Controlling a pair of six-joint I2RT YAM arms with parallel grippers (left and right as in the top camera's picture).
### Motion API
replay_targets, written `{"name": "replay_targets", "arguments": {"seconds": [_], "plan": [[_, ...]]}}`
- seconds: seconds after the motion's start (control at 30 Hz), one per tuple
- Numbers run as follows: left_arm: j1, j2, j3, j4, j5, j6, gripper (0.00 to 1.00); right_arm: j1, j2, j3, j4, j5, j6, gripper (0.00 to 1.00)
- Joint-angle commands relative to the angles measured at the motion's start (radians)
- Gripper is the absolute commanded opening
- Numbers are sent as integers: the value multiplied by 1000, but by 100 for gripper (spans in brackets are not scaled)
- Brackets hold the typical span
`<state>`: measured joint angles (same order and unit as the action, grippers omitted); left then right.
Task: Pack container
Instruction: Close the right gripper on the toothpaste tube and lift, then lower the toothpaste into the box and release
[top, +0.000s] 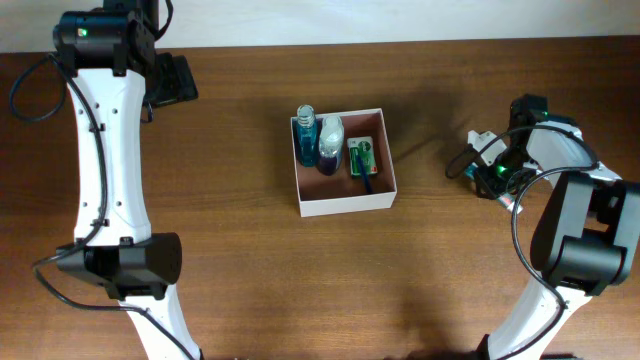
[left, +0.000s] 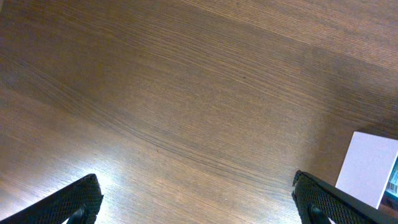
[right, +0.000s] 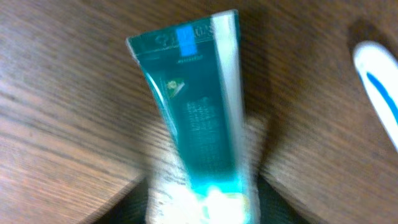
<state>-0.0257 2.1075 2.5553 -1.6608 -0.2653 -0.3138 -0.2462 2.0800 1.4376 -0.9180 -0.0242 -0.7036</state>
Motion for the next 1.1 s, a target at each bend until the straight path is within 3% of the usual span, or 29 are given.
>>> {"name": "replay_targets", "arguments": {"seconds": [0.0,0.07,0.33,0.63,0.77,1.07], "plan": [[2,-8,-2,-1,0,-11,99,9,4,-23,-8,-17,43,18],[2,-8,-2,-1,0,-10,99,14,4,-15,-8,-18,70,4],[2,-8,-2,-1,0,-11,99,93,2,121,-58,-21,293,4],[2,-8,-2,-1,0,-11,99,239,2,559,-349,-83,516,4],[2,-8,-2,-1,0,-11,99,303,2,720,-465,-210,566,4],[2,-8,-2,-1,0,-11,99,413,4,725,-504,-283,743,5]]}}
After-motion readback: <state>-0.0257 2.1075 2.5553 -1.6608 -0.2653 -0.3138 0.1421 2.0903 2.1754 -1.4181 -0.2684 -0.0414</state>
